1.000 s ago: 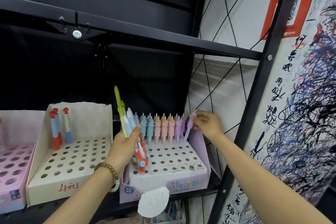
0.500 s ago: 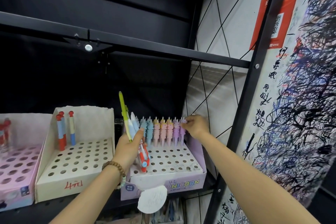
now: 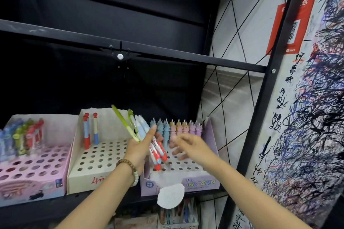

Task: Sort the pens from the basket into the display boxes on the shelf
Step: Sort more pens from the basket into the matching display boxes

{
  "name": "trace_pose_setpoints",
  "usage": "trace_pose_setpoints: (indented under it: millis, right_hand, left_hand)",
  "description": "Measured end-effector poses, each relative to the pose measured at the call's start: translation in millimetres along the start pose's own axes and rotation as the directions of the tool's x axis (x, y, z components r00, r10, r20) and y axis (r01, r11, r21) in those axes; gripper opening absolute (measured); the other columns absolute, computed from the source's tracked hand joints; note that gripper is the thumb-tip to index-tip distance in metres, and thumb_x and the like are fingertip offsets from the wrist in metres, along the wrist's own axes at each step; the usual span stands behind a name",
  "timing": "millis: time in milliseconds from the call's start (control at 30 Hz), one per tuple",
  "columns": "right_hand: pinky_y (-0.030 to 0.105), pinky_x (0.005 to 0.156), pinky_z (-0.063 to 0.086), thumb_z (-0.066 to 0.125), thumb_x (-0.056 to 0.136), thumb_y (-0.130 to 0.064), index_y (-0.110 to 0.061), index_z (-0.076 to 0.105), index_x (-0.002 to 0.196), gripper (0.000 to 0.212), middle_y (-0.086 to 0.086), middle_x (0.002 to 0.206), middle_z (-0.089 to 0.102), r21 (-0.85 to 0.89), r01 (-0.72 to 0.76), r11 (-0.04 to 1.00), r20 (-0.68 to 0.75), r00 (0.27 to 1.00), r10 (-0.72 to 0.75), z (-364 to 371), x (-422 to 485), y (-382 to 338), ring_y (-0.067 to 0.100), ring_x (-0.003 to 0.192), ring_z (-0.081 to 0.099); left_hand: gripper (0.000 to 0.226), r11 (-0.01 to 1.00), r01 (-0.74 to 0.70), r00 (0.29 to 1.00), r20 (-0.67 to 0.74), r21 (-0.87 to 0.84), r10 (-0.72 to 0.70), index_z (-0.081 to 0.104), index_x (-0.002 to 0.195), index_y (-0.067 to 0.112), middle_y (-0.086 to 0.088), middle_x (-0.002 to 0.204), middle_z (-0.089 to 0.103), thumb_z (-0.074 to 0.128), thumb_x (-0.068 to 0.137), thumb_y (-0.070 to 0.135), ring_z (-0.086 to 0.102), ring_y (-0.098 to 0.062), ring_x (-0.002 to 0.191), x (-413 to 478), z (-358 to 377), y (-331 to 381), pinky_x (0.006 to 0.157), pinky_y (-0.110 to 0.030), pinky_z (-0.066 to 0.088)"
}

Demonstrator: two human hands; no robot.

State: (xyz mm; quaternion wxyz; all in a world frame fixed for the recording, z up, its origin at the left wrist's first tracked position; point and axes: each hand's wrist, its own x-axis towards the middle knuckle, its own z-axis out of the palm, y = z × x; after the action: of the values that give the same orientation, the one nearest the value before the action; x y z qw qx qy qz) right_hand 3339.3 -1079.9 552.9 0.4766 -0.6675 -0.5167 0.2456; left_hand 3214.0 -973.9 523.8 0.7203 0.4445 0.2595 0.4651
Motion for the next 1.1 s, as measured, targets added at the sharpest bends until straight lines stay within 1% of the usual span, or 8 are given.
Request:
trace_pose_setpoints:
  millis: [133,267,333,400,567,733,967,1100]
  right_hand:
    - [0.019,0.063,0.055,0.064,0.089,-0.029,-0.016,0.071,0.099,0.018,-0.009,0.078,0.070,0.086,-0.052,0.995,0.132,0.990,0.041,20.8,-15.6,-9.8,0.004,0.066,0.064]
    - [0.020,0.064,0.055,0.068,0.085,-0.025,-0.013,0.072,0.093,0.015,-0.002,0.081,0.071,0.183,-0.045,0.982,0.051,0.998,0.036,30.9,-16.5,-15.8,0.008,0.070,0.068]
    - [0.019,0.065,0.055,0.067,0.086,-0.026,-0.013,0.071,0.095,0.017,0.001,0.087,0.074,0.300,-0.063,0.952,0.017,0.998,0.061,37.7,-14.1,-21.0,0.012,0.077,0.071]
    - [0.019,0.064,0.055,0.066,0.086,-0.027,-0.013,0.070,0.098,0.018,0.001,0.088,0.075,0.446,-0.108,0.888,0.034,0.994,0.104,47.2,-10.0,-28.5,0.014,0.081,0.072]
    - [0.017,0.057,0.054,0.073,0.068,-0.025,-0.007,0.072,0.089,0.028,0.004,0.080,0.074,0.740,-0.218,0.637,0.160,0.976,0.147,89.7,3.7,-56.0,0.011,0.071,0.071]
    - [0.017,0.058,0.055,0.069,0.080,-0.018,-0.010,0.068,0.091,0.014,0.000,0.078,0.071,0.821,-0.201,0.534,0.153,0.979,0.134,115.8,29.5,-82.1,0.008,0.069,0.070]
    - [0.015,0.061,0.051,0.062,0.090,-0.017,-0.013,0.063,0.114,0.025,0.001,0.097,0.071,0.405,0.048,0.913,-0.010,0.999,-0.048,158.0,56.7,-104.0,0.002,0.076,0.067]
    - [0.016,0.073,0.053,0.058,0.093,-0.015,-0.010,0.057,0.120,0.028,-0.004,0.098,0.070,0.360,0.162,0.919,0.011,0.984,-0.178,197.2,69.6,-123.9,0.003,0.087,0.066]
  left_hand:
    - [0.024,0.999,-0.047,0.998,-0.029,-0.023,0.046,0.066,0.086,0.009,-0.001,0.076,0.075,0.066,0.084,0.034,0.072,-0.011,0.071,-8.7,-0.3,7.7,0.054,-0.024,0.055]
    - [0.029,0.992,-0.074,0.997,-0.028,0.106,0.077,0.066,0.086,0.012,-0.002,0.078,0.075,0.059,0.088,0.039,0.072,-0.017,0.076,-16.2,-9.2,22.4,0.069,-0.032,0.057]
    - [0.026,0.987,-0.099,0.994,-0.029,0.123,0.104,0.065,0.086,0.012,0.000,0.071,0.074,0.061,0.087,0.038,0.072,-0.012,0.070,-20.9,-18.2,33.0,0.057,-0.025,0.057]
    - [0.022,0.985,-0.127,0.991,-0.018,0.115,0.130,0.064,0.089,0.011,0.000,0.071,0.074,0.064,0.086,0.033,0.071,-0.007,0.067,-25.5,-29.4,45.8,0.050,-0.018,0.053]
    - [0.026,0.954,-0.193,0.976,-0.059,0.229,0.212,0.066,0.097,0.015,-0.003,0.086,0.076,0.067,0.083,0.036,0.072,-0.015,0.082,-32.1,-71.9,77.0,0.072,-0.034,0.058]
    - [0.025,0.933,-0.175,0.961,-0.149,0.315,0.231,0.067,0.086,0.008,0.000,0.071,0.073,0.060,0.089,0.032,0.068,-0.005,0.058,-35.7,-125.4,101.5,0.048,-0.015,0.051]
    - [0.031,0.813,-0.126,0.897,-0.286,0.568,0.338,0.062,0.075,0.008,0.001,0.052,0.062,0.058,0.091,0.034,0.061,-0.009,0.049,-50.4,-228.3,139.2,0.044,-0.022,0.048]
    - [0.033,0.762,-0.132,0.852,-0.320,0.634,0.413,0.063,0.073,0.009,0.002,0.053,0.064,0.059,0.089,0.037,0.063,-0.010,0.050,-54.6,-266.9,158.1,0.048,-0.026,0.050]
